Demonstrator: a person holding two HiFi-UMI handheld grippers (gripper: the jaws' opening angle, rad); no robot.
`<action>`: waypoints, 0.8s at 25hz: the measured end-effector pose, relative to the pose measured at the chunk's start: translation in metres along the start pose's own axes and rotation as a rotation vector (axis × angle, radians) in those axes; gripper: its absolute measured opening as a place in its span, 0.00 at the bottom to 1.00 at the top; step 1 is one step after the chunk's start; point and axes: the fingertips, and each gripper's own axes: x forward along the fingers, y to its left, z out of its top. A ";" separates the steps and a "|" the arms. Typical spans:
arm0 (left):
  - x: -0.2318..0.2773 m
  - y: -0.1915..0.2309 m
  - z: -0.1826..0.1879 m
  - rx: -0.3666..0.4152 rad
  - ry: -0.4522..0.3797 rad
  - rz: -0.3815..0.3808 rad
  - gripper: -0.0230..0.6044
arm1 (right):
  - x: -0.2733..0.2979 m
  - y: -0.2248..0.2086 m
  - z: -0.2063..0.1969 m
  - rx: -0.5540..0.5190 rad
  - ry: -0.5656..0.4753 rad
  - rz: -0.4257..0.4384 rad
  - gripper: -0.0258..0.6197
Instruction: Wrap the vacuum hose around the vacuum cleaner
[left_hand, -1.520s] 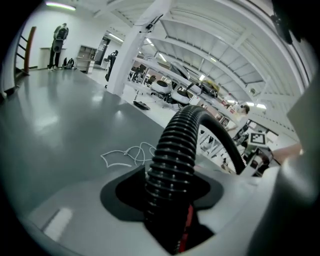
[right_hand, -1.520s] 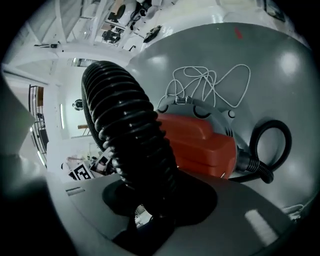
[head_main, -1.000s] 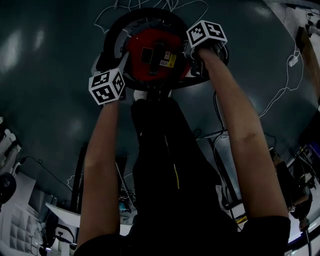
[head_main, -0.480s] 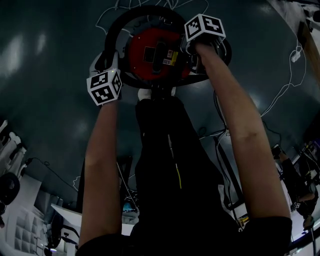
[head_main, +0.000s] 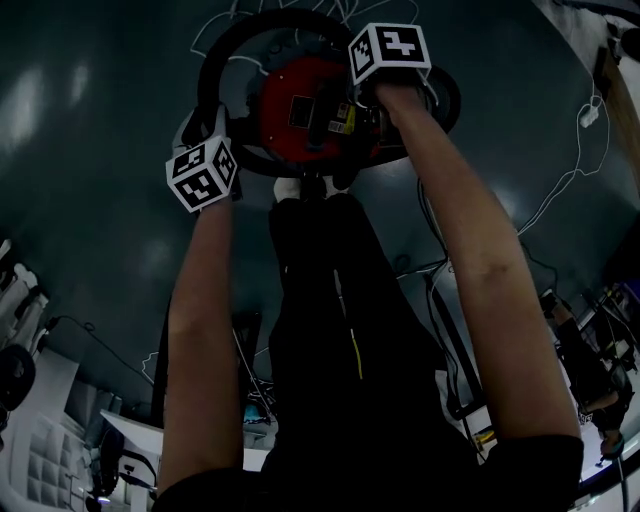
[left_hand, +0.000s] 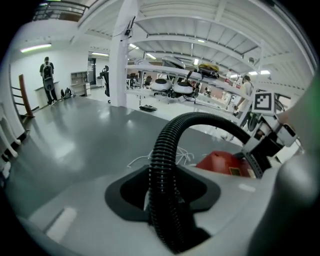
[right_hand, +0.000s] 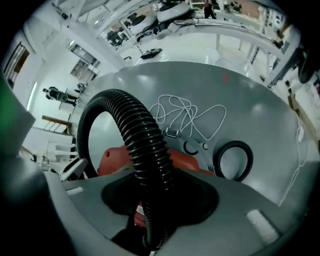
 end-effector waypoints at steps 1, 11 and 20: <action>0.002 0.003 -0.006 -0.003 0.023 0.000 0.28 | 0.003 -0.003 -0.003 -0.025 0.005 -0.032 0.31; 0.009 0.030 -0.018 0.065 0.077 0.026 0.29 | 0.009 -0.005 -0.007 -0.140 0.031 -0.097 0.30; 0.027 0.051 -0.054 -0.019 0.191 0.005 0.29 | 0.002 -0.004 -0.001 -0.482 0.077 -0.234 0.34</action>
